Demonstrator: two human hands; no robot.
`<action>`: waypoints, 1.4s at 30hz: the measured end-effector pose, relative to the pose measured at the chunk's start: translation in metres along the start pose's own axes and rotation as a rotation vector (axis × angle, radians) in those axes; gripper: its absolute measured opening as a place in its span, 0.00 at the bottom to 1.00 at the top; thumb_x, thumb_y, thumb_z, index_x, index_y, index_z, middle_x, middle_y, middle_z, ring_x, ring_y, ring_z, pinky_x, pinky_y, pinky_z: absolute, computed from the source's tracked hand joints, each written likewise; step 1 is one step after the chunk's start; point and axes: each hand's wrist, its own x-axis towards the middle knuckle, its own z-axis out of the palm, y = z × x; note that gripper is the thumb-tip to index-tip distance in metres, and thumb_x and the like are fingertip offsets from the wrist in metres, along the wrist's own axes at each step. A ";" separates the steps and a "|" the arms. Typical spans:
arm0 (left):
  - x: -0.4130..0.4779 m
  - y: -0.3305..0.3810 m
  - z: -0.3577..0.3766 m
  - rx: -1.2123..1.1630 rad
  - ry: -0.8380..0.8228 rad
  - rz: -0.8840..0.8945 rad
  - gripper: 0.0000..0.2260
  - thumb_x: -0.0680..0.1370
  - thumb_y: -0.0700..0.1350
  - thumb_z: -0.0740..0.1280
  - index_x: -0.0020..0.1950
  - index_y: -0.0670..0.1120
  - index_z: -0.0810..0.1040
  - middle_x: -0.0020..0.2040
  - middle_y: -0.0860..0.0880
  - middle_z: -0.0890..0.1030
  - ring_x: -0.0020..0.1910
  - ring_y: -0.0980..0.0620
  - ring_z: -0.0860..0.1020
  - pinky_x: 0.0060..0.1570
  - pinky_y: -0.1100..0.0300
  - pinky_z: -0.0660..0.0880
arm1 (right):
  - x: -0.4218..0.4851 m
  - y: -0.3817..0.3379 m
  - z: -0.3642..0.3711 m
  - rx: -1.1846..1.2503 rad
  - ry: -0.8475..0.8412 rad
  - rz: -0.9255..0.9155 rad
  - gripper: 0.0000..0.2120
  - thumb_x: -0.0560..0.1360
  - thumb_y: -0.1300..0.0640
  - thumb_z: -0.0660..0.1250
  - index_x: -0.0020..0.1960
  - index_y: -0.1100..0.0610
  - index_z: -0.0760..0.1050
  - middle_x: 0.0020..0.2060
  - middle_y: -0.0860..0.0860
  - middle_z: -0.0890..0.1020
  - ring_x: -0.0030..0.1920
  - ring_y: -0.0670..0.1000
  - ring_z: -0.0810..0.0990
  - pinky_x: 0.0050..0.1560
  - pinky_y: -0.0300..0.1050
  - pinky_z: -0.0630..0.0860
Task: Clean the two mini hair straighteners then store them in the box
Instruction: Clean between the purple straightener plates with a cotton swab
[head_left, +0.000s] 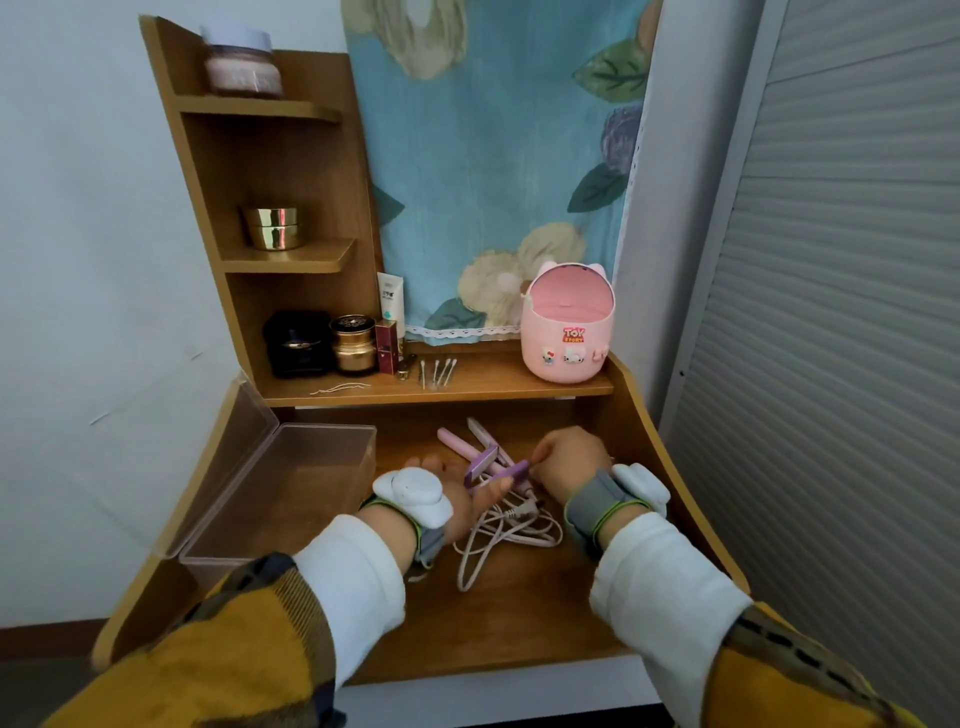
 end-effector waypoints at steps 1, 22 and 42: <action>0.003 -0.001 -0.007 -0.014 -0.011 0.023 0.33 0.74 0.70 0.43 0.69 0.52 0.68 0.64 0.43 0.71 0.63 0.42 0.70 0.61 0.50 0.66 | 0.001 -0.002 -0.003 0.036 0.030 -0.006 0.10 0.76 0.59 0.64 0.55 0.57 0.80 0.53 0.53 0.82 0.54 0.53 0.80 0.58 0.47 0.77; 0.098 -0.039 -0.048 0.114 0.426 0.103 0.17 0.77 0.57 0.62 0.64 0.57 0.74 0.60 0.49 0.69 0.60 0.47 0.65 0.58 0.55 0.69 | 0.063 -0.046 -0.005 0.425 0.222 -0.259 0.06 0.73 0.58 0.67 0.44 0.54 0.83 0.44 0.52 0.85 0.47 0.52 0.81 0.51 0.44 0.76; 0.066 -0.016 -0.052 -0.579 0.517 0.278 0.05 0.70 0.53 0.72 0.41 0.55 0.80 0.40 0.57 0.82 0.41 0.58 0.77 0.45 0.61 0.75 | 0.048 -0.051 -0.001 1.399 -0.138 0.118 0.09 0.78 0.62 0.61 0.39 0.57 0.73 0.32 0.55 0.77 0.22 0.48 0.74 0.22 0.35 0.64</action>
